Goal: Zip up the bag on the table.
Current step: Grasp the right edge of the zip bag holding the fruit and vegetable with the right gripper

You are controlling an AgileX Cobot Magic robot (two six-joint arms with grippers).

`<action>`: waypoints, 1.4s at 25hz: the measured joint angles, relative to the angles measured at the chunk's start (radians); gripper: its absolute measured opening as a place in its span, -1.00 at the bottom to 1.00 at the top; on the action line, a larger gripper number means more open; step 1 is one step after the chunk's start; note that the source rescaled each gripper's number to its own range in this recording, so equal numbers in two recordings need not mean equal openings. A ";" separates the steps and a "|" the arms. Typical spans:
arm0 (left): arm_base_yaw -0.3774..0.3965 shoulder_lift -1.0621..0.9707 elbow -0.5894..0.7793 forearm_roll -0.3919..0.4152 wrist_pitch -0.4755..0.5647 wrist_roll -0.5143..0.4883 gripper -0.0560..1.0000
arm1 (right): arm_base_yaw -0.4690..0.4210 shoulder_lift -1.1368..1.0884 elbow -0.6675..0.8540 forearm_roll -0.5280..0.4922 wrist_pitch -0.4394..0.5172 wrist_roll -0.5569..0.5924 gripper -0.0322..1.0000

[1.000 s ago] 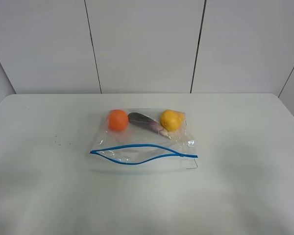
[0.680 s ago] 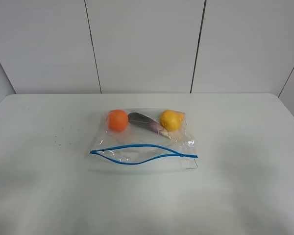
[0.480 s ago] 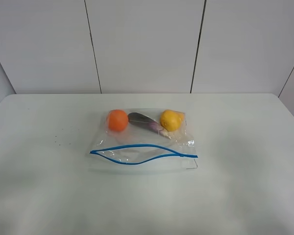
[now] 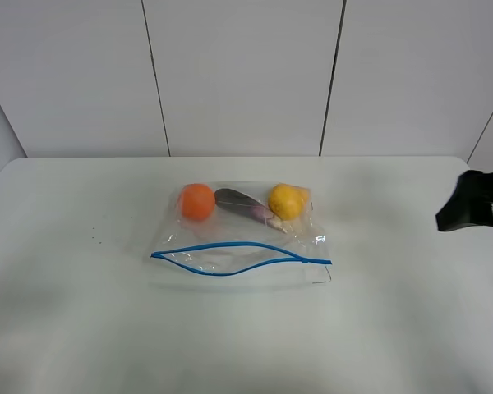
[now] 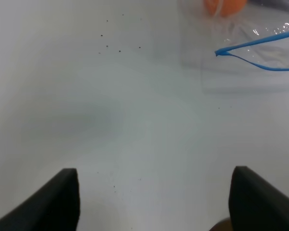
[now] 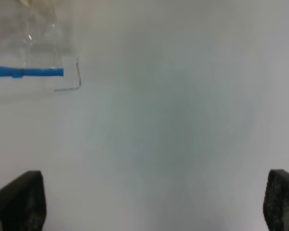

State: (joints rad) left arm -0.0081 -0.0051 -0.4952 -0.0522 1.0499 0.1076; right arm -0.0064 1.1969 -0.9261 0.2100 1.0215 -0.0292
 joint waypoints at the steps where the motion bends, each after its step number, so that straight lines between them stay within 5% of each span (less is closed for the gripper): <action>1: 0.000 0.000 0.000 0.000 0.000 0.000 1.00 | 0.000 0.055 -0.016 0.034 -0.014 -0.029 1.00; 12: 0.000 0.000 0.000 0.000 0.000 0.000 1.00 | 0.000 0.565 -0.045 0.584 -0.222 -0.510 0.99; 18: 0.000 0.000 0.000 0.000 0.000 0.000 1.00 | 0.000 0.755 -0.128 0.794 -0.182 -0.691 0.94; 30: 0.000 0.000 0.000 0.000 0.000 0.000 1.00 | 0.000 0.942 -0.193 0.945 -0.030 -0.811 0.90; 35: 0.000 0.000 0.000 0.000 0.000 0.000 1.00 | 0.000 0.966 -0.194 0.983 -0.006 -0.840 0.59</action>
State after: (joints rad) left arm -0.0081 -0.0051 -0.4952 -0.0522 1.0499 0.1076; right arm -0.0064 2.1625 -1.1203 1.1931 1.0157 -0.8692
